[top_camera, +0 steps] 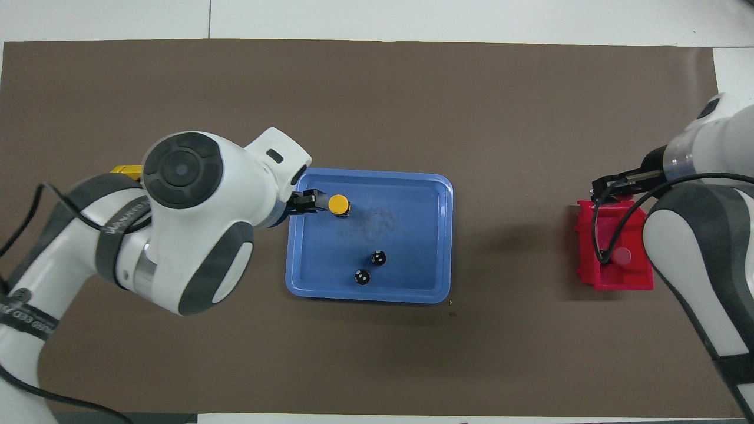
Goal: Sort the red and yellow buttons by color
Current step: 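Carry the red button to the red bin while the left gripper reaches the yellow button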
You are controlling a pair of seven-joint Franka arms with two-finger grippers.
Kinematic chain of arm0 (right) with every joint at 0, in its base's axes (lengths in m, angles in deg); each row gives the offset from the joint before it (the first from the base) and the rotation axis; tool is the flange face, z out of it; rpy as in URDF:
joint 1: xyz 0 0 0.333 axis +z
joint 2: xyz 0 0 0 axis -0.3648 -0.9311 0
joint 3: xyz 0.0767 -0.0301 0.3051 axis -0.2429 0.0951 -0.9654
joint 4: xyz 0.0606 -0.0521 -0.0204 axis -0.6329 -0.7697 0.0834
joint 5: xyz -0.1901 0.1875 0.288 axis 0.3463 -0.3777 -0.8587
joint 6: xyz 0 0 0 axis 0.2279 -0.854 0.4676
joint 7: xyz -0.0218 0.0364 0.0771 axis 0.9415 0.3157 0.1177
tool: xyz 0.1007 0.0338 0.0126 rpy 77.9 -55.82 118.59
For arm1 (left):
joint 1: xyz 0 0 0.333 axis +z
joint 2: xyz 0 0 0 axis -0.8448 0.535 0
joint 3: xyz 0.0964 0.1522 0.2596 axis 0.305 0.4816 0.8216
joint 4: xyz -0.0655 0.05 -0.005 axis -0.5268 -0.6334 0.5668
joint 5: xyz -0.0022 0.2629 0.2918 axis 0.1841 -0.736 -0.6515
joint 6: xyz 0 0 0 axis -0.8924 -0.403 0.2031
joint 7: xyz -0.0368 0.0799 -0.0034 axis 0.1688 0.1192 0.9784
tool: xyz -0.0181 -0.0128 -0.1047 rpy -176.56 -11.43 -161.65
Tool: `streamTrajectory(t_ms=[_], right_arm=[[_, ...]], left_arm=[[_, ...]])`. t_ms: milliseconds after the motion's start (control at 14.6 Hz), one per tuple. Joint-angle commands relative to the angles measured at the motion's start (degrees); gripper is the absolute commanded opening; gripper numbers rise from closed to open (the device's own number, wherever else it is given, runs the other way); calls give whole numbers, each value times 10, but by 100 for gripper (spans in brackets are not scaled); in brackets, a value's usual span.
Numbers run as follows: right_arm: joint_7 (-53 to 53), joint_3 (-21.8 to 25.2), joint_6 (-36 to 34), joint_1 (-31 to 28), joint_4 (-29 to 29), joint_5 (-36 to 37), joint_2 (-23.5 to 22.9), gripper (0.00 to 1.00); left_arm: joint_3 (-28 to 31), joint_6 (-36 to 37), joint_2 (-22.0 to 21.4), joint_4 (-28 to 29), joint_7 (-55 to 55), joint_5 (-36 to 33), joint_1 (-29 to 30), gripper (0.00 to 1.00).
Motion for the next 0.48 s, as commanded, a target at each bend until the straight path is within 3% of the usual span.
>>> streamTrajectory(t_ms=[0, 410], right_arm=[[-21, -11, 36, -21, -44, -9, 17, 12], [-75, -10, 109, -56, -98, -8, 6, 12]], left_arm=[[11, -40, 27, 0, 9, 6, -24, 100], [12, -124, 89, -4, 34, 6, -40, 100]])
